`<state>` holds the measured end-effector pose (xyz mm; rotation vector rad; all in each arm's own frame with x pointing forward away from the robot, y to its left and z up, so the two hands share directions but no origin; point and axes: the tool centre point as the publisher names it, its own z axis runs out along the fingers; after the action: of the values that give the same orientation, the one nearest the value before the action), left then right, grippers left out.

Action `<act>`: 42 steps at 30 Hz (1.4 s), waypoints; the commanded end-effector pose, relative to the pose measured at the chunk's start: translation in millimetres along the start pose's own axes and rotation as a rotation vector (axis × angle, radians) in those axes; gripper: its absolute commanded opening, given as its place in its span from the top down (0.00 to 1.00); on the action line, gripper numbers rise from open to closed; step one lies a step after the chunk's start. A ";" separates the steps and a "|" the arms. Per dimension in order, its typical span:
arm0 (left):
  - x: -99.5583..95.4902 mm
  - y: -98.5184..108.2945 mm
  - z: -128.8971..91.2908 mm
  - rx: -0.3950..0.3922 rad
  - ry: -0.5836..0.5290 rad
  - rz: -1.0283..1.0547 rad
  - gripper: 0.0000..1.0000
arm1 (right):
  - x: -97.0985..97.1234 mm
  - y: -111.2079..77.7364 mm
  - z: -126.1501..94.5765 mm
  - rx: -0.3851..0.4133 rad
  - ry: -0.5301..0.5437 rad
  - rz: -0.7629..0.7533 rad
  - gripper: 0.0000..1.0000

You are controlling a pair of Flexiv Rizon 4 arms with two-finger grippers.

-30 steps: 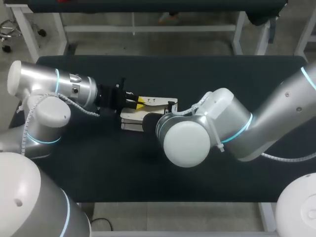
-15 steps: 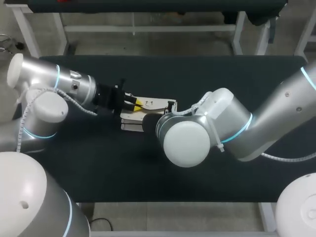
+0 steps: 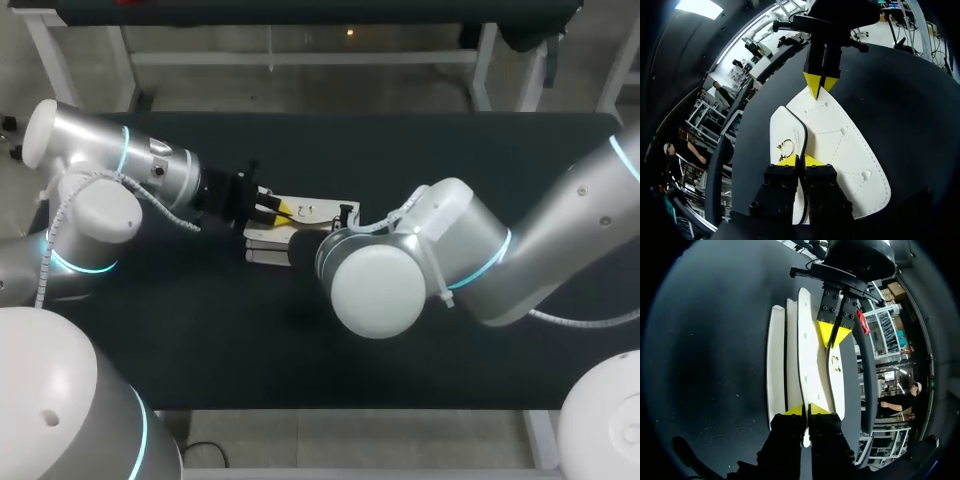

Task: Pick up the bag, open it, inspect its contents, close it, and place it on the opposite side

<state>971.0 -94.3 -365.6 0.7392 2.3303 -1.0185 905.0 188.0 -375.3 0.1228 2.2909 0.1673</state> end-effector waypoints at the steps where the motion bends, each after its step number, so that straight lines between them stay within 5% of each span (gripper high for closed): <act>1: 4.3 5.5 -3.7 -0.010 -0.014 -0.008 1.00 | 3.6 -2.2 1.1 -0.004 -0.005 0.000 1.00; 3: 1.8 0.8 -4.5 -0.001 -0.025 0.000 0.98 | 3.6 -2.2 1.1 -0.004 -0.005 0.000 1.00; 5: -1.5 -4.3 -5.2 0.009 -0.033 0.015 0.77 | 3.6 -2.2 1.1 -0.004 -0.005 0.000 1.00; 8: -6.1 -10.9 -4.7 0.015 -0.037 0.035 0.66 | 3.6 -2.2 1.1 -0.004 -0.005 0.000 1.00; 16: -11.7 -17.7 7.4 0.012 -0.028 0.065 0.77 | 3.6 -2.2 1.1 -0.004 -0.005 0.000 1.00; 20: -13.5 -16.5 11.1 0.001 -0.027 0.069 1.00 | 3.6 -2.2 1.1 -0.004 -0.005 0.000 1.00; 32: -6.6 -1.5 -2.1 -0.043 0.024 0.081 1.00 | 3.6 -2.2 1.1 -0.004 -0.005 0.000 1.00; 42: -4.3 -13.1 9.8 0.026 0.069 0.111 1.00 | 3.6 -2.2 1.1 -0.004 -0.005 0.000 1.00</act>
<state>963.3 -106.5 -356.9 0.9071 2.3146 -0.9730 905.1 189.0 -377.3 0.1229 2.2909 0.1659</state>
